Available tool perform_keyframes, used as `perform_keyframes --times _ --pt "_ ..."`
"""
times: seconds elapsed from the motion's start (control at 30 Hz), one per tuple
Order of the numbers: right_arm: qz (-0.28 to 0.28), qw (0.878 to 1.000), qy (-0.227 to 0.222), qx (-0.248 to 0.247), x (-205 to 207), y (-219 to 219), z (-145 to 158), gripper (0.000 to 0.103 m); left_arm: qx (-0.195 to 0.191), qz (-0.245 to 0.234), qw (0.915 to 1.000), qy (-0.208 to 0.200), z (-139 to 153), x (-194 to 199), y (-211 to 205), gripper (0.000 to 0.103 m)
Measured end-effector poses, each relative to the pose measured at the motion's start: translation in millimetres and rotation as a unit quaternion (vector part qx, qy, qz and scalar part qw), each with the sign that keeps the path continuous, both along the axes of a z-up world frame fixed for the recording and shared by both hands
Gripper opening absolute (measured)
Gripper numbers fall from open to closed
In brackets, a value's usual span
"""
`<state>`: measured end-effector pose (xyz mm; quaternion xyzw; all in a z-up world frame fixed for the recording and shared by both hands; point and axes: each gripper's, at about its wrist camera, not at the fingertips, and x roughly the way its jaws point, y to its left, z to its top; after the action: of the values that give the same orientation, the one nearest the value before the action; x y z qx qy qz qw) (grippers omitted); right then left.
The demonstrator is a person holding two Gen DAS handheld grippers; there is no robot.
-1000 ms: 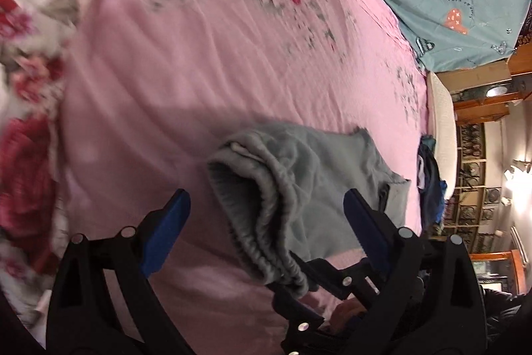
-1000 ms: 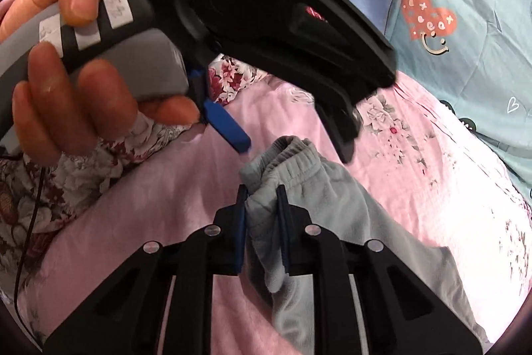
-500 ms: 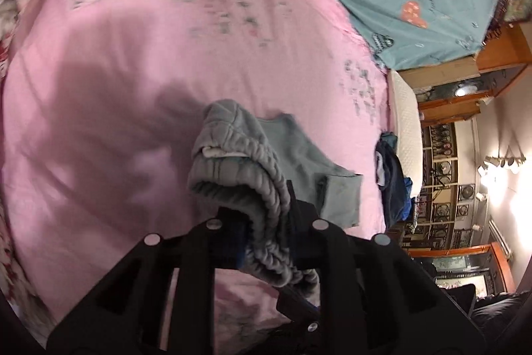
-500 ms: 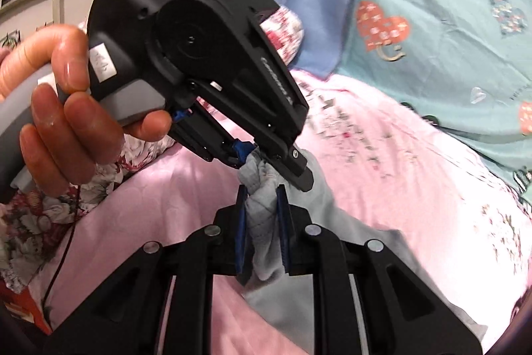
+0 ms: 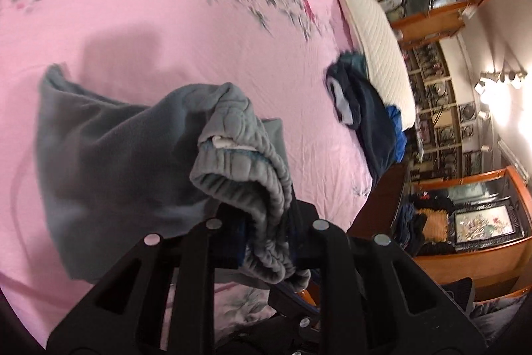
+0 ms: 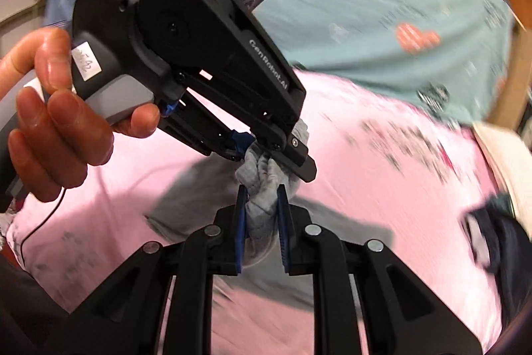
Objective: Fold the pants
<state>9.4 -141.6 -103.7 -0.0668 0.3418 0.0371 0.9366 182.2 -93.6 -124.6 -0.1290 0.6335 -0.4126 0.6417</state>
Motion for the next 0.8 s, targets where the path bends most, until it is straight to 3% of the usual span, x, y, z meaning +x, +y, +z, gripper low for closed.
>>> perform_keyframes --times 0.13,0.37,0.4,0.47,0.53,0.6,0.7,0.8 --pt "-0.044 0.999 0.015 0.015 -13 -44 -13 0.017 0.025 -0.03 0.9992 -0.001 -14 -14 -60 0.019" --pt "-0.09 0.994 0.053 0.038 -30 -92 -47 0.017 0.081 -0.056 0.9951 -0.001 -46 -28 -116 0.022" --pt "-0.097 0.992 0.063 0.042 -27 -98 -55 0.017 0.086 -0.057 0.9946 -0.001 -49 -29 -122 0.026" --pt "-0.117 0.988 0.09 0.048 -20 -110 -71 0.018 0.087 -0.052 0.9948 -0.006 -49 -33 -127 0.065" --pt "-0.126 0.983 0.117 0.068 -15 -126 -83 0.023 0.077 -0.049 0.9955 -0.025 -38 -34 -126 0.073" --pt "-0.139 0.977 0.127 0.098 -25 -140 -83 0.038 0.055 -0.063 0.9954 -0.047 -16 -36 -119 0.074" --pt "-0.17 0.975 0.101 0.104 -44 -159 -64 0.045 0.042 -0.041 0.9932 -0.1 13 -32 -81 0.08" --pt "-0.194 0.972 0.063 0.116 -54 -170 -37 0.045 0.079 0.003 0.9863 -0.145 17 -26 -30 0.081"
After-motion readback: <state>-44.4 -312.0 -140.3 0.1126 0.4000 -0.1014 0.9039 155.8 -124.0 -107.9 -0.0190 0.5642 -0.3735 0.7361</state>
